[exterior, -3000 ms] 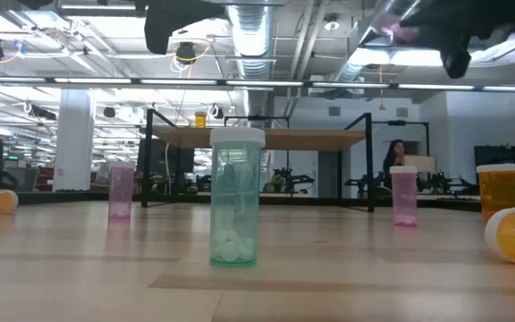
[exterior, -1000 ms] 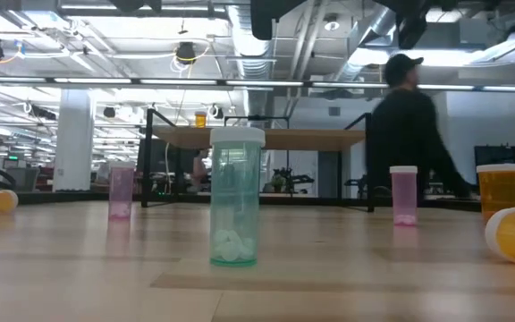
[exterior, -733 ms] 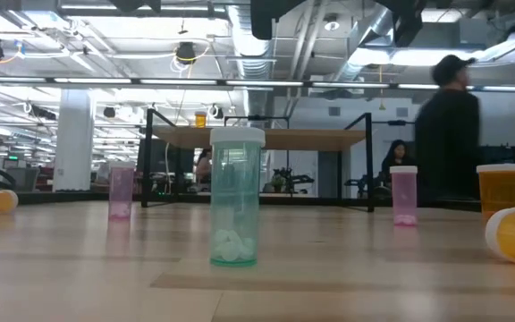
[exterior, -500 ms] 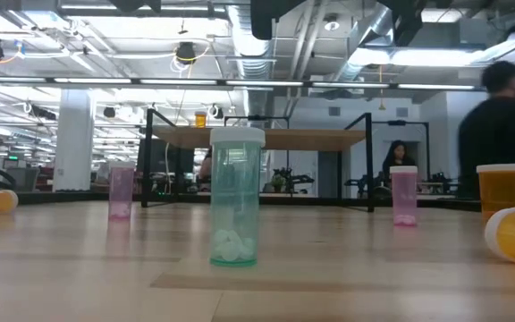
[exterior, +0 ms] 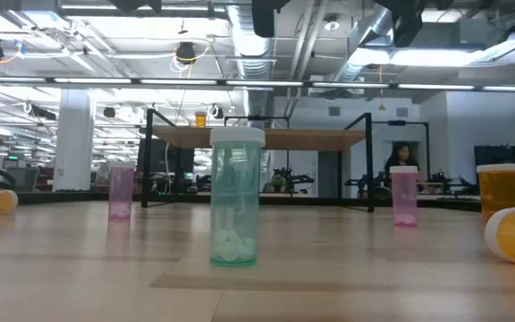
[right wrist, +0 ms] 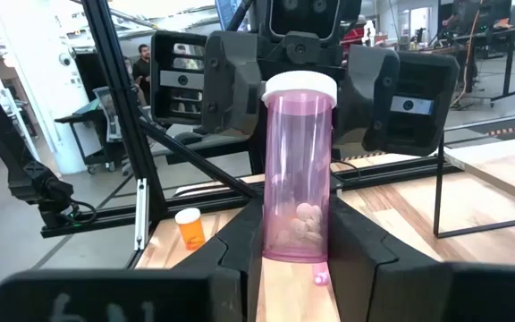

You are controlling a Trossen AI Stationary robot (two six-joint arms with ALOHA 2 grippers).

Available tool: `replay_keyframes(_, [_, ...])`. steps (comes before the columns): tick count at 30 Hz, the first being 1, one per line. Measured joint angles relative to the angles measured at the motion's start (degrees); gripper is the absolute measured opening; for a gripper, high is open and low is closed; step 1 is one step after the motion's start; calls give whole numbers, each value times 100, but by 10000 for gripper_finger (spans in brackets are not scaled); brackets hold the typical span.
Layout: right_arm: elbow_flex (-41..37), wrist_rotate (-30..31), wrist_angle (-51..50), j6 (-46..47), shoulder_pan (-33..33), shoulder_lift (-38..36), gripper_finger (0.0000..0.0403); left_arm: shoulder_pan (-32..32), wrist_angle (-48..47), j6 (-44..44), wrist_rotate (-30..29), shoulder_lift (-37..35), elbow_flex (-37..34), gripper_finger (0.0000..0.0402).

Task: Pick and place medicine bottles onto shelf by color
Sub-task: Put the top pink pill bottle on the shelf

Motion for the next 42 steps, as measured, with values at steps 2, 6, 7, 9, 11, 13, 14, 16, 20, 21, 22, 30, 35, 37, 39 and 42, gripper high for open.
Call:
replay_keyframes(2, [0, 0, -10, 2, -2, 0, 113, 0, 0, -2, 23, 0, 0, 160])
replay_keyframes(6, [0, 2, -12, 4, -2, 0, 115, -2, 0, -2, 24, 0, 0, 141])
replay_keyframes(7, [0, 2, -12, 5, -2, 0, 118, -2, 0, -2, 26, 0, 0, 136])
replay_keyframes(9, [0, 2, -15, 9, -2, 0, 125, -2, 0, 11, 26, 0, 0, 128])
replay_keyframes(11, [0, 2, -12, 9, -2, 0, 133, -2, 0, 33, 27, 0, 0, 120])
replay_keyframes(13, [0, 2, -15, 7, -2, 0, 141, -2, 0, 37, 28, 0, 0, 113])
replay_keyframes(14, [0, 2, -15, 7, -2, 0, 145, -2, 0, 42, 26, 0, 0, 110])
replay_keyframes(16, [0, 2, -12, 7, -2, 0, 153, -2, 0, 48, 26, 0, 0, 105])
replay_keyframes(20, [0, 0, -10, 7, 0, 0, 175, -2, -4, 55, 21, 0, 0, 102])
replay_keyframes(21, [0, 0, -10, 10, 0, 0, 182, -2, -4, 56, 17, 0, 0, 102])
replay_keyframes(22, [0, 0, -12, 22, 0, 0, 189, -2, -7, 55, 19, 0, 0, 103])
replay_keyframes(30, [0, 0, -121, 57, 0, -2, 242, -2, -7, 52, 17, 0, 0, 103])
replay_keyframes(35, [0, 0, -354, 99, 0, -65, 250, 21, -299, 88, 3, -220, -4, 103])
replay_keyframes(37, [0, 0, -494, 107, 0, -108, 250, 38, -616, 141, -47, -438, -4, 103])
replay_keyframes(39, [0, 0, -591, 138, 4, -160, 250, 44, -998, 198, -189, -688, -4, 103])
replay_keyframes(42, [0, 0, -719, 151, 4, -221, 250, 42, -1716, 419, -681, -1127, -4, 103])
